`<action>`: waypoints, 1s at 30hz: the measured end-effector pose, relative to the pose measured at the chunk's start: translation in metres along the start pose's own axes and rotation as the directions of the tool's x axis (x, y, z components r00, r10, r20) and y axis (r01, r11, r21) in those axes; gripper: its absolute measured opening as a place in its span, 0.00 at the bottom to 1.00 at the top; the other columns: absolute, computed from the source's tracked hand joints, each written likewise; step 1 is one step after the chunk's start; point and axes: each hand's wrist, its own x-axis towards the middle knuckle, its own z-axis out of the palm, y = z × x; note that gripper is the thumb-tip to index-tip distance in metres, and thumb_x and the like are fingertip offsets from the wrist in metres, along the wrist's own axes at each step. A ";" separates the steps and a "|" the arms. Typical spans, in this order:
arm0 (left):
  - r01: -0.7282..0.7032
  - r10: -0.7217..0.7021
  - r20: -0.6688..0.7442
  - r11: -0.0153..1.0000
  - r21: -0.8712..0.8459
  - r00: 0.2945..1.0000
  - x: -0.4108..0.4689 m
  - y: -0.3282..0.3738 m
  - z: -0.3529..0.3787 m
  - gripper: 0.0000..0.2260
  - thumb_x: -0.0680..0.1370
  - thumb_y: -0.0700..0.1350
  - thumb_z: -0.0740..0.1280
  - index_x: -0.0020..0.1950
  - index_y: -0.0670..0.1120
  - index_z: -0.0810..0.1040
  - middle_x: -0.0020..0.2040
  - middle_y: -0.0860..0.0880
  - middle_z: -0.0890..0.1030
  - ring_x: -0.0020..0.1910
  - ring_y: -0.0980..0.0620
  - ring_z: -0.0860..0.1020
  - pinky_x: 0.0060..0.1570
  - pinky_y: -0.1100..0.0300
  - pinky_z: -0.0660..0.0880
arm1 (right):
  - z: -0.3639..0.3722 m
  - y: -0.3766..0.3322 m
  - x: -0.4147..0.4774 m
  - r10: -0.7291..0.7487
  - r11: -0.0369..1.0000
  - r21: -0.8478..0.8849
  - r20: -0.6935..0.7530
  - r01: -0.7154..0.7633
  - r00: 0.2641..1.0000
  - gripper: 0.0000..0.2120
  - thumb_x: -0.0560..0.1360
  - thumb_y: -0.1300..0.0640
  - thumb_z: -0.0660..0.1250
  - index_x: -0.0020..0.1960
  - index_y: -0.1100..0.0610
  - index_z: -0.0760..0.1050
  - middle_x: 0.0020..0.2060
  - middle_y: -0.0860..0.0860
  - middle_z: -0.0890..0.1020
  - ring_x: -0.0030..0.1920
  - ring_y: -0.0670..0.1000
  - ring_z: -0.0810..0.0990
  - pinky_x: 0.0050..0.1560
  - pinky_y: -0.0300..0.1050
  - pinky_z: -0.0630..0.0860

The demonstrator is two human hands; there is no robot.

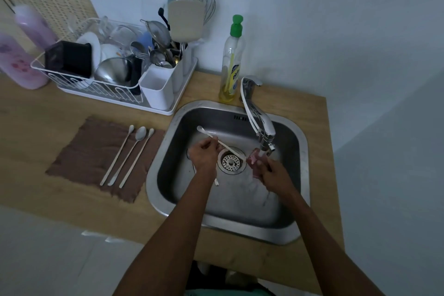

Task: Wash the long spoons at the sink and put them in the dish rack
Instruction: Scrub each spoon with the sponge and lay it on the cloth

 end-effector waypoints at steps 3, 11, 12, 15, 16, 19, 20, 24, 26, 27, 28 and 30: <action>-0.044 0.044 -0.001 0.998 0.049 0.999 0.003 0.010 -0.022 0.07 0.74 0.37 0.72 0.50 0.36 0.82 0.40 0.42 0.84 0.34 0.55 0.83 0.42 0.59 0.83 | 0.002 0.000 -0.011 0.050 0.993 0.105 0.017 -0.052 0.999 0.14 0.81 0.45 0.62 0.47 0.52 0.80 0.30 0.48 0.79 0.24 0.38 0.73 0.26 0.32 0.68; -0.126 0.122 0.037 0.896 0.426 0.992 0.017 0.037 -0.109 0.07 0.76 0.50 0.70 0.48 0.48 0.84 0.39 0.49 0.84 0.39 0.54 0.80 0.48 0.57 0.79 | 0.031 -0.002 -0.013 0.138 0.980 0.153 -0.071 -0.126 0.988 0.15 0.71 0.42 0.75 0.43 0.53 0.80 0.31 0.49 0.79 0.30 0.46 0.74 0.30 0.42 0.71; -0.138 0.135 0.042 0.863 0.486 0.990 0.024 0.039 -0.121 0.09 0.75 0.53 0.70 0.47 0.49 0.85 0.40 0.51 0.84 0.41 0.54 0.81 0.51 0.55 0.78 | 0.034 -0.006 -0.014 0.134 0.976 0.185 -0.074 -0.118 0.988 0.15 0.73 0.42 0.73 0.41 0.53 0.80 0.29 0.48 0.77 0.27 0.46 0.72 0.28 0.41 0.69; -0.224 0.245 0.046 0.776 0.589 0.968 0.038 0.047 -0.149 0.10 0.74 0.51 0.71 0.50 0.47 0.86 0.45 0.49 0.86 0.49 0.52 0.83 0.58 0.51 0.77 | 0.040 -0.020 -0.017 0.159 0.937 0.311 0.021 -0.158 0.987 0.22 0.79 0.39 0.62 0.38 0.55 0.79 0.24 0.48 0.71 0.23 0.46 0.66 0.26 0.39 0.63; -0.247 0.261 0.065 0.760 0.602 0.963 0.041 0.049 -0.154 0.11 0.75 0.48 0.71 0.54 0.45 0.85 0.48 0.47 0.86 0.53 0.52 0.81 0.61 0.52 0.75 | 0.042 -0.022 -0.017 0.177 0.920 0.343 0.072 -0.191 0.982 0.25 0.81 0.38 0.59 0.39 0.56 0.79 0.24 0.48 0.69 0.23 0.46 0.65 0.25 0.38 0.62; -0.318 0.321 0.127 0.656 0.684 0.938 0.045 0.063 -0.164 0.13 0.76 0.43 0.70 0.59 0.42 0.83 0.53 0.46 0.85 0.57 0.54 0.79 0.62 0.58 0.71 | 0.050 -0.025 -0.014 0.213 0.888 0.378 0.164 -0.261 0.963 0.29 0.82 0.37 0.54 0.44 0.59 0.80 0.24 0.47 0.65 0.22 0.46 0.61 0.23 0.37 0.60; -0.328 0.332 0.143 0.610 0.722 0.932 0.049 0.066 -0.166 0.12 0.76 0.43 0.71 0.58 0.43 0.84 0.53 0.45 0.85 0.58 0.52 0.80 0.61 0.59 0.71 | 0.052 -0.026 -0.013 0.225 0.885 0.379 0.162 -0.271 0.961 0.28 0.81 0.36 0.56 0.44 0.59 0.80 0.24 0.47 0.64 0.22 0.45 0.60 0.23 0.37 0.59; -0.334 0.304 0.210 0.448 0.829 0.929 0.073 0.071 -0.174 0.08 0.72 0.43 0.73 0.50 0.44 0.87 0.48 0.41 0.85 0.51 0.43 0.83 0.54 0.55 0.75 | 0.055 -0.027 -0.017 0.181 0.911 0.359 0.097 -0.204 0.979 0.22 0.76 0.38 0.68 0.52 0.58 0.81 0.25 0.46 0.62 0.23 0.45 0.59 0.23 0.38 0.59; -0.369 0.291 0.267 0.392 0.843 0.919 0.083 0.072 -0.177 0.07 0.71 0.43 0.74 0.48 0.44 0.87 0.47 0.41 0.86 0.51 0.44 0.83 0.57 0.55 0.74 | 0.057 -0.026 -0.018 0.164 0.900 0.388 0.116 -0.196 0.980 0.20 0.77 0.42 0.68 0.56 0.58 0.81 0.25 0.47 0.63 0.24 0.46 0.60 0.24 0.39 0.61; -0.394 0.291 0.299 0.364 0.844 0.909 0.085 0.072 -0.178 0.07 0.71 0.42 0.74 0.48 0.44 0.87 0.47 0.41 0.86 0.53 0.44 0.82 0.62 0.54 0.73 | 0.058 -0.025 -0.017 0.168 0.893 0.400 0.123 -0.204 0.978 0.19 0.77 0.43 0.67 0.57 0.58 0.81 0.25 0.47 0.64 0.25 0.46 0.61 0.25 0.40 0.62; -0.421 0.297 0.327 0.349 0.837 0.897 0.088 0.071 -0.178 0.07 0.72 0.42 0.73 0.49 0.43 0.86 0.48 0.41 0.85 0.56 0.45 0.81 0.67 0.53 0.69 | 0.059 -0.023 -0.015 0.186 0.890 0.401 0.117 -0.218 0.976 0.20 0.78 0.43 0.66 0.56 0.59 0.81 0.25 0.47 0.66 0.25 0.46 0.63 0.26 0.41 0.64; -0.467 0.342 0.361 0.312 0.827 0.868 0.089 0.074 -0.177 0.09 0.77 0.44 0.68 0.54 0.43 0.84 0.52 0.42 0.85 0.60 0.46 0.79 0.71 0.55 0.65 | 0.059 -0.021 -0.013 0.221 0.887 0.399 0.076 -0.233 0.972 0.24 0.81 0.40 0.60 0.55 0.60 0.81 0.27 0.50 0.74 0.27 0.49 0.71 0.30 0.44 0.70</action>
